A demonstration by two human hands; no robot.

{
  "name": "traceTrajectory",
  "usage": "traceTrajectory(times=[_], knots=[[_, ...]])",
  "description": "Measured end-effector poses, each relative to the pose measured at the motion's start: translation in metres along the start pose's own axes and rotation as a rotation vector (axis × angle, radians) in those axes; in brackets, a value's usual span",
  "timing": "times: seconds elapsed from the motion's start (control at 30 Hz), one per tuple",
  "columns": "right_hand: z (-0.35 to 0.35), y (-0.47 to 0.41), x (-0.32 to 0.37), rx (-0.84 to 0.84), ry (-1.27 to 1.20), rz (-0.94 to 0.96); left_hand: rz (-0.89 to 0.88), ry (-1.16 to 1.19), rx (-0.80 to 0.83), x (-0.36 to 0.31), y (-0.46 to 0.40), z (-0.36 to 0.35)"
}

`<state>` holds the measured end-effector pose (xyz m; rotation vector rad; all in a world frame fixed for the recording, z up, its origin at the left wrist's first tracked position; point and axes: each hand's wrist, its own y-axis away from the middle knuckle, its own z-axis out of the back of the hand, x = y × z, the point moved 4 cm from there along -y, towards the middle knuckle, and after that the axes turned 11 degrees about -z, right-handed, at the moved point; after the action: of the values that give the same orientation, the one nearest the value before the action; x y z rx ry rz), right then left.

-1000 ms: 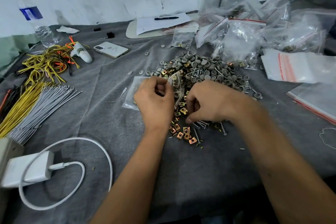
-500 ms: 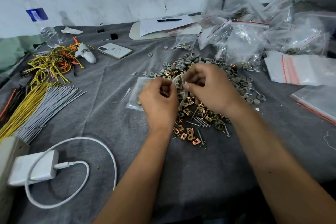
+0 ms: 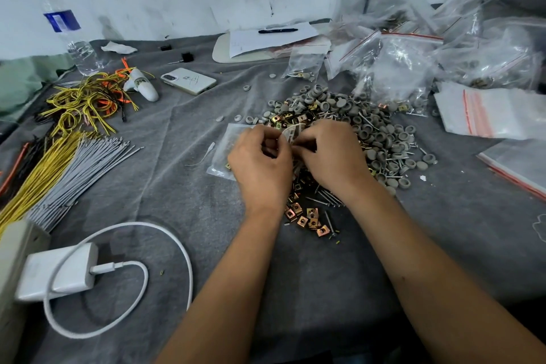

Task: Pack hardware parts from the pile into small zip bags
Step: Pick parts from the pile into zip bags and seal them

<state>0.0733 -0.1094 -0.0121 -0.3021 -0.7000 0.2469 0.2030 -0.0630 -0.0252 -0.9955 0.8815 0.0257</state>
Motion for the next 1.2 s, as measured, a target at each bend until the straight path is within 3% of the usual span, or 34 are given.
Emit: traceTrajectory(times=[0.2,0.37,0.43,0.67,0.77,0.97,1.07,1.2], knots=[[0.026,-0.002,-0.001,0.103,-0.111,-0.036,0.016,-0.009,-0.004,-0.001,-0.001,0.001],[0.029,0.007,0.002,0.667,0.239,-0.023,0.024,-0.011,-0.005,-0.001,-0.001,0.002],[0.022,0.014,0.007,0.735,0.343,0.013,0.025,-0.008,-0.010,0.000,0.000,0.002],[0.016,0.015,0.017,0.696,0.378,0.107,0.039,0.010,-0.010,0.001,0.000,0.002],[0.025,0.007,0.012,0.596,0.111,0.047,0.041,0.002,-0.013,0.000,0.000,0.001],[0.024,0.000,0.000,0.234,-0.512,-0.177,0.015,-0.009,-0.014,0.000,-0.001,0.001],[0.016,-0.005,0.000,0.073,-0.463,-0.146,0.009,-0.003,-0.018,-0.001,-0.001,0.001],[0.003,-0.003,0.005,0.061,-0.266,-0.030,0.001,0.002,-0.034,-0.001,0.000,0.002]])
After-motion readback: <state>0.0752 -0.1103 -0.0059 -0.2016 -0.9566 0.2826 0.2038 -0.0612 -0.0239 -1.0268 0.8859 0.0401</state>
